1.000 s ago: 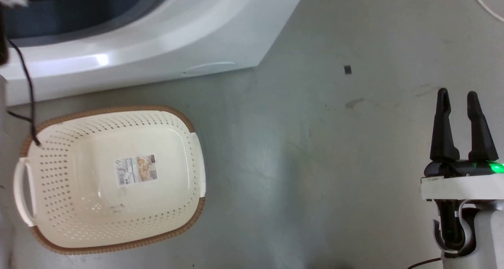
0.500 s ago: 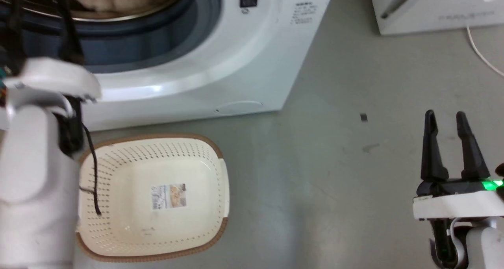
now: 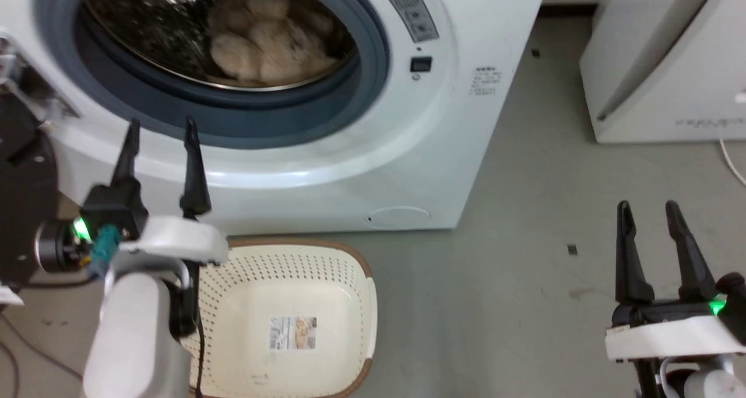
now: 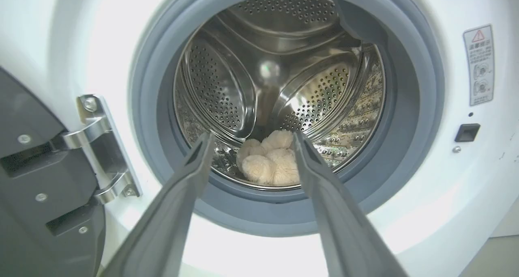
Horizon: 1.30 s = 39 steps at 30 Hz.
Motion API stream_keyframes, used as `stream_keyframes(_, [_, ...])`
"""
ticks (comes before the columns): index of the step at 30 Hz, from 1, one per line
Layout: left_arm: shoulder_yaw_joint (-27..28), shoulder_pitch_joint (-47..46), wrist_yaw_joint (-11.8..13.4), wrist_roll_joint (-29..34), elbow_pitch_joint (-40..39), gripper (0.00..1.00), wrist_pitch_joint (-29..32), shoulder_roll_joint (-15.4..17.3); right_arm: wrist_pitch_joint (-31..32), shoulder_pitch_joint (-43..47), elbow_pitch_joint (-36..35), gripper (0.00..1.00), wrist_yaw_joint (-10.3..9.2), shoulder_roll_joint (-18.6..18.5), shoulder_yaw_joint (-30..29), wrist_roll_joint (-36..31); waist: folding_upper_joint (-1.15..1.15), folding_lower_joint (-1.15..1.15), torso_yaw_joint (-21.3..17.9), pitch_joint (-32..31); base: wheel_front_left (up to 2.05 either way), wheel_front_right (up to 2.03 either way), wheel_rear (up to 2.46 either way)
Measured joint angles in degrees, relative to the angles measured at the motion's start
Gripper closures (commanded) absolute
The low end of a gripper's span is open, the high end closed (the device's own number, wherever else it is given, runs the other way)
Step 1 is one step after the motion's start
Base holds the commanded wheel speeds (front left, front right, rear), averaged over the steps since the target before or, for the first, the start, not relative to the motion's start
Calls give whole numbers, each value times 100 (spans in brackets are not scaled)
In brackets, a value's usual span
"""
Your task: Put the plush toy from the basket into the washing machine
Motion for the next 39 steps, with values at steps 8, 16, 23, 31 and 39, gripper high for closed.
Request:
stream_keyframes(8, [38,948,7,315,-509,0,0,-175,0,349,-48,0,0,1,4,-49,0,0,214,-528,0,0,0])
stream_keyframes(16, [-14,1779,-79,309,-773,0,0,-364,0,611,-69,0,0,0,-60,-66,0,0,352,-865,0,0,0])
stream_keyframes(23, [-59,2206,-200,310,-839,0,0,-454,1,803,-75,0,0,0,-81,-67,0,-1,448,-1051,0,0,0])
stream_keyframes(31, [-64,2258,-198,350,-844,100,10,-464,2,853,-60,100,0,1,-71,-64,0,0,494,-1127,0,0,0])
stream_keyframes(39, [-64,2258,-198,350,-866,100,88,-464,79,849,-60,100,0,1,-48,-96,0,0,474,-1139,0,0,0])
